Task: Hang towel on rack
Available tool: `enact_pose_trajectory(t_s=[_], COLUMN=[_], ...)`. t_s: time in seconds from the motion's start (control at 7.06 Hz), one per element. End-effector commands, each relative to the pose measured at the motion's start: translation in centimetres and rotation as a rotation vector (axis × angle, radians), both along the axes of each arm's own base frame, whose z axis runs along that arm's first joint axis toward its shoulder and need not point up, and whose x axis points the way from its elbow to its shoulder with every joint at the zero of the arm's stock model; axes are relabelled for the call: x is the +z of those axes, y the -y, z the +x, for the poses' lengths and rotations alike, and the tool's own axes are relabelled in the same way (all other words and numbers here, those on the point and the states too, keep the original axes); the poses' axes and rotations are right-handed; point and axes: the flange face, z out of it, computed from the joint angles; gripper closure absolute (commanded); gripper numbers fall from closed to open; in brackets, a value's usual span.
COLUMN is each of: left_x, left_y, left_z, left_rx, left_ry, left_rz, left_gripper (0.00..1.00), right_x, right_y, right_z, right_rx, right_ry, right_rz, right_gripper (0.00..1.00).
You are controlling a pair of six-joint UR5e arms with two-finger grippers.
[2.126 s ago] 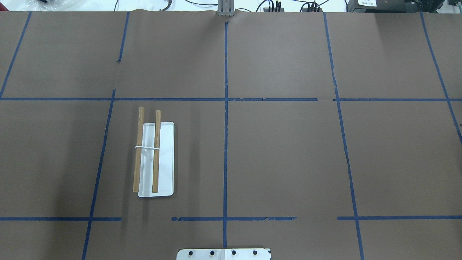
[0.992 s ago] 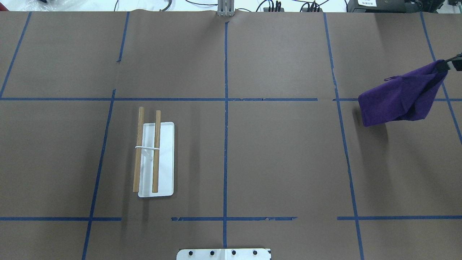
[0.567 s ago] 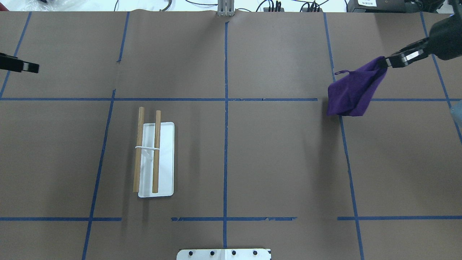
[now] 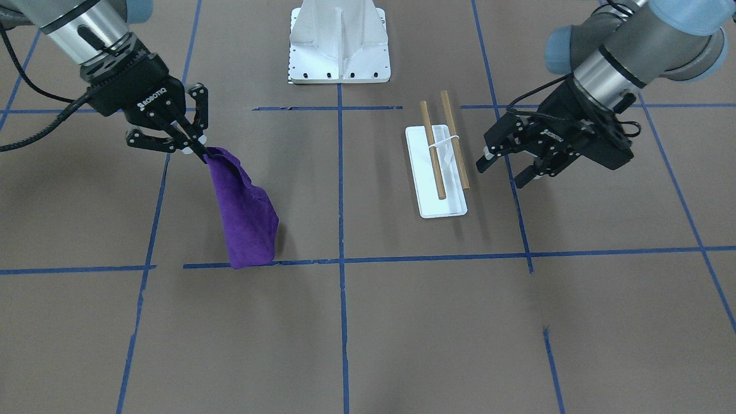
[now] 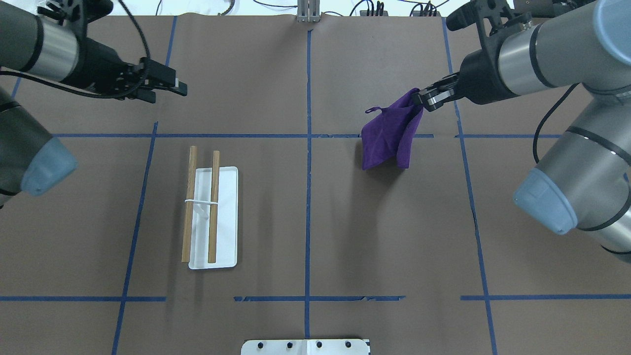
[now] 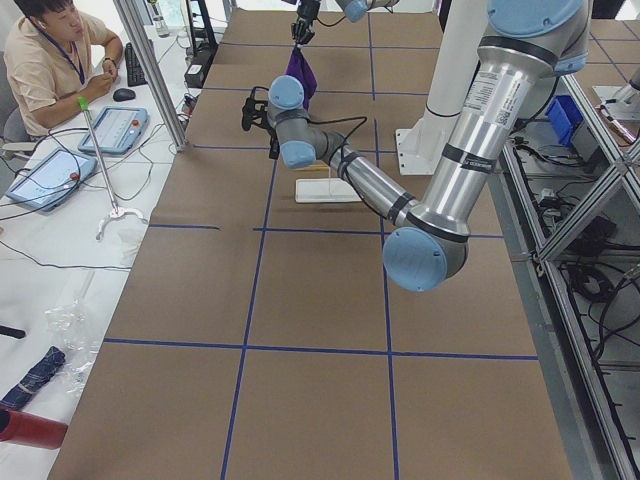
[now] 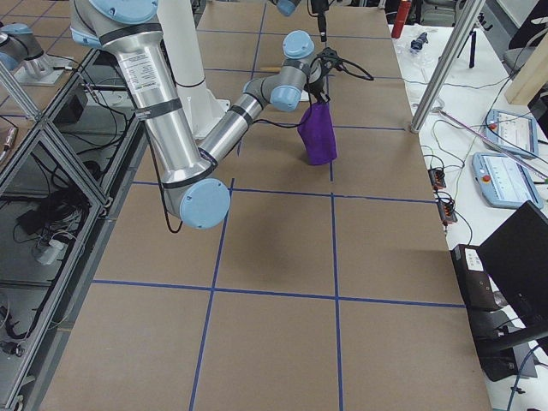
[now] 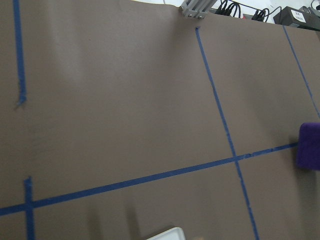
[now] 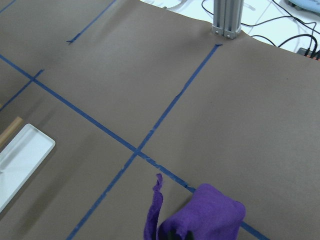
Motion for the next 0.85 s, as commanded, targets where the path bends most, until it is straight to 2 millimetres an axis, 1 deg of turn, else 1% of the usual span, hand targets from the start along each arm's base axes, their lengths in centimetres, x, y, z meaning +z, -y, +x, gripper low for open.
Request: enact_pose_trajectory(t_s=[0.0, 0.14, 0.28, 0.43, 0.57, 0.71], left_x=[-5.8, -8.6, -9.8, -10.5, -11.8, -13.1], left_y=[-1.4, -1.8, -2.3, -2.4, -2.4, -3.6], left_z=[6.5, 8.1, 9.5, 10.3, 12.9, 16.1], left_rx=[-0.017, -0.011, 0.007, 0.001, -0.003, -0.020], left_ry=[0.015, 0.033, 0.052, 0.048, 0.047, 0.063], left_rz=[-0.155, -0.221, -0.248, -0.292, -0.361, -0.395], left_gripper=[0.31, 0.30, 0.28, 0.28, 0.28, 0.27], right_x=[-3.0, -4.1, -5.3, -6.2, -7.4, -7.8], right_y=[-3.6, -4.5, -6.0, -7.4, -8.5, -9.1], right_z=[-3.0, -3.8, -4.4, -5.4, -6.8, -7.5], right_rx=[0.007, 0.004, 0.003, 0.012, 0.025, 0.022], right_ry=[0.040, 0.053, 0.073, 0.084, 0.097, 0.100], right_rz=[0.049, 0.069, 0.097, 0.121, 0.145, 0.156], right_gripper=[1.00, 1.00, 1.00, 1.00, 1.00, 1.00])
